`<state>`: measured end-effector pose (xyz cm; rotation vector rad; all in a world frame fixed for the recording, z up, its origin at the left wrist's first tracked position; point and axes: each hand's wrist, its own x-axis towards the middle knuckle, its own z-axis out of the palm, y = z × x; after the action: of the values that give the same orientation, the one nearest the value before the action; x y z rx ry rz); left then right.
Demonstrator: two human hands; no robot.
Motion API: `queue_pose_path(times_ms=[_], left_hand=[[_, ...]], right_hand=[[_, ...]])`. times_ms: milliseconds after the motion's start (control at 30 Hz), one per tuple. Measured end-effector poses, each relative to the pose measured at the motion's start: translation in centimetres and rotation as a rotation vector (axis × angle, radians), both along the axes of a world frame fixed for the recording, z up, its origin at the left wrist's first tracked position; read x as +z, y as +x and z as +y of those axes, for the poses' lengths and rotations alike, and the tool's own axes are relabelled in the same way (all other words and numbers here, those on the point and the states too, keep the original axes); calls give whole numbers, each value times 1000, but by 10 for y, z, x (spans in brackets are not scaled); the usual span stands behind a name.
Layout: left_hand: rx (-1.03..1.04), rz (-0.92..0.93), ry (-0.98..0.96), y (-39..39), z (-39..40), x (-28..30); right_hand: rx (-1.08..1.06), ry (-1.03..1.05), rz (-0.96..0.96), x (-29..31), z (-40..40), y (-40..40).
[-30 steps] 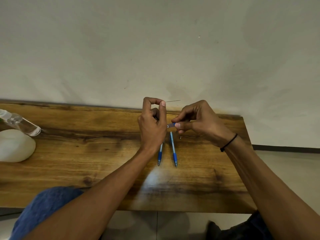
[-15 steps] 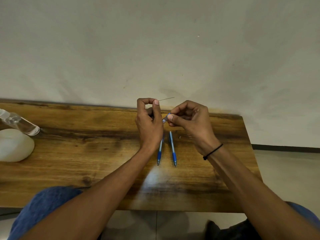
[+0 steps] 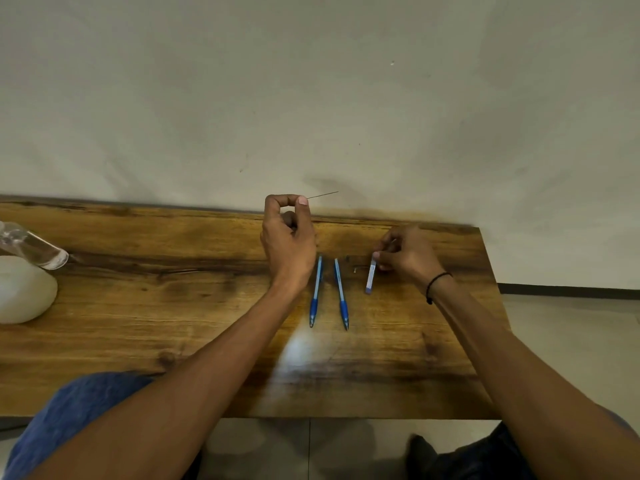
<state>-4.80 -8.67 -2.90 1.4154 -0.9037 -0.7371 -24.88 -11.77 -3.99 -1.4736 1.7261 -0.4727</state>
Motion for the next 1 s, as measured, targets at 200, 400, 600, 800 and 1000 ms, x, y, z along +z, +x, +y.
queue_pose_path(times_ms=[200, 400, 600, 800, 1000], left_hand=[[-78, 11, 34, 0, -1, -3], [-352, -71, 231, 6, -8, -10], [-579, -379, 263, 10, -9, -10], [-604, -502, 258, 9, -9, -8], [-621, -522, 258, 10, -9, -8]], right_hand=[[46, -56, 103, -11, 0, 6], [8, -246, 96, 6, -8, 2], [338, -242, -33, 39, -11, 11], [496, -213, 161, 37, -3, 21], [476, -253, 160, 40, -3, 22]])
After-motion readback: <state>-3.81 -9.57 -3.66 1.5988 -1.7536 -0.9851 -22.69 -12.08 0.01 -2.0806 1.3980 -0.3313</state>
